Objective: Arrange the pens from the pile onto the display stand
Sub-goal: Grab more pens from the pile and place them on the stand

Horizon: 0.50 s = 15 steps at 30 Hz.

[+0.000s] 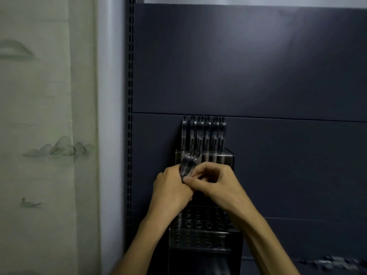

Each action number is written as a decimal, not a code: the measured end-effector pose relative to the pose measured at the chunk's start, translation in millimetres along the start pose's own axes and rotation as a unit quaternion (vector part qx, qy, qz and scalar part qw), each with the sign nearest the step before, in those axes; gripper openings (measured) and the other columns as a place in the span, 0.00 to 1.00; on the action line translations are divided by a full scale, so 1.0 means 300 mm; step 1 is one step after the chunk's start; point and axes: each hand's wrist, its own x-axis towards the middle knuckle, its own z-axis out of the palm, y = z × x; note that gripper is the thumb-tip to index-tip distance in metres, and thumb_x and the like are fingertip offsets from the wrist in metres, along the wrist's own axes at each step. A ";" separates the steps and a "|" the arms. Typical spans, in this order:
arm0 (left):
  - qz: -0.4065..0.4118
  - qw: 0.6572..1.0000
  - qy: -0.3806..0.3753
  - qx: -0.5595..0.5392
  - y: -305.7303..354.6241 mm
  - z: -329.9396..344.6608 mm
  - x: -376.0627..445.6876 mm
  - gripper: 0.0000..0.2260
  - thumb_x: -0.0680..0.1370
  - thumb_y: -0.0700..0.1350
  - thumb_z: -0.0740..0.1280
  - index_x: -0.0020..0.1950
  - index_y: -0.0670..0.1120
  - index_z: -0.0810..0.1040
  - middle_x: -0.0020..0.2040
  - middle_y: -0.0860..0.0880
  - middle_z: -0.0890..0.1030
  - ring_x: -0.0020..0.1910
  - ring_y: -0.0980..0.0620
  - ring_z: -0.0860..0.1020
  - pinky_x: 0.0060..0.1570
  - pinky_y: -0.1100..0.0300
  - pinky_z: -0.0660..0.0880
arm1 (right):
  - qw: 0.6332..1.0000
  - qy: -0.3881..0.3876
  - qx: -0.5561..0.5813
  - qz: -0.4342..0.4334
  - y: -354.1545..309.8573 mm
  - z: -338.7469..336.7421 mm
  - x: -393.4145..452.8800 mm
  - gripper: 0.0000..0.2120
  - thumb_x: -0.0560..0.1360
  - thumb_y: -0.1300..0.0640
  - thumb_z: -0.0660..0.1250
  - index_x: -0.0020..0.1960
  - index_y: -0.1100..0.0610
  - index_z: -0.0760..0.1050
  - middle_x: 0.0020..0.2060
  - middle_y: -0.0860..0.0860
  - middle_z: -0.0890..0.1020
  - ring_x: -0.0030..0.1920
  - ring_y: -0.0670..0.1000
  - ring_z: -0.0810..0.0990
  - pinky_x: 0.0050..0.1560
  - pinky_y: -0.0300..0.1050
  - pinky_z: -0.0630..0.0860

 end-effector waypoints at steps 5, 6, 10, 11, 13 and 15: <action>0.014 1.000 0.002 0.019 -0.008 0.012 0.015 0.04 0.76 0.44 0.70 0.44 0.54 0.80 0.28 0.53 0.80 0.26 0.59 0.78 0.26 0.64 0.71 | 0.998 0.046 0.029 -0.020 0.028 0.017 -0.014 0.05 0.72 0.54 0.77 0.41 0.52 0.82 0.36 0.47 0.84 0.34 0.45 0.78 0.34 0.38 0.72; 0.020 1.000 0.002 0.022 -0.007 0.012 0.018 0.04 0.76 0.44 0.70 0.44 0.54 0.80 0.27 0.53 0.80 0.24 0.60 0.77 0.26 0.63 0.71 | 0.998 0.053 0.041 -0.020 0.029 0.018 -0.014 0.05 0.73 0.55 0.76 0.41 0.52 0.81 0.34 0.46 0.82 0.34 0.45 0.77 0.33 0.37 0.72; 0.022 1.000 0.012 0.006 0.005 0.004 0.021 0.06 0.74 0.53 0.71 0.39 0.53 0.80 0.27 0.54 0.80 0.27 0.56 0.79 0.29 0.58 0.74 | 0.995 0.074 0.063 -0.037 0.026 0.011 -0.012 0.06 0.77 0.55 0.71 0.44 0.56 0.78 0.33 0.49 0.82 0.35 0.46 0.79 0.35 0.39 0.74; 0.022 1.000 0.018 0.010 0.005 0.004 0.024 0.08 0.74 0.53 0.71 0.37 0.52 0.79 0.28 0.54 0.80 0.30 0.55 0.79 0.30 0.58 0.73 | 0.993 0.078 0.078 -0.039 0.025 0.008 -0.012 0.07 0.78 0.56 0.71 0.45 0.58 0.77 0.33 0.51 0.82 0.35 0.47 0.79 0.35 0.41 0.75; 0.022 0.999 0.030 0.002 0.001 0.001 0.032 0.10 0.73 0.54 0.73 0.36 0.50 0.78 0.30 0.54 0.80 0.33 0.54 0.79 0.32 0.58 0.72 | 0.988 0.093 0.113 -0.044 0.020 0.005 -0.011 0.08 0.79 0.57 0.69 0.48 0.62 0.76 0.35 0.53 0.83 0.36 0.49 0.80 0.37 0.42 0.77; 0.022 0.999 0.027 -0.013 -0.010 0.000 0.040 0.11 0.72 0.53 0.74 0.36 0.50 0.77 0.31 0.54 0.80 0.33 0.55 0.79 0.33 0.59 0.72 | 0.976 0.132 0.164 -0.054 0.009 0.001 -0.009 0.06 0.80 0.60 0.67 0.50 0.64 0.76 0.38 0.53 0.84 0.39 0.49 0.83 0.38 0.41 0.79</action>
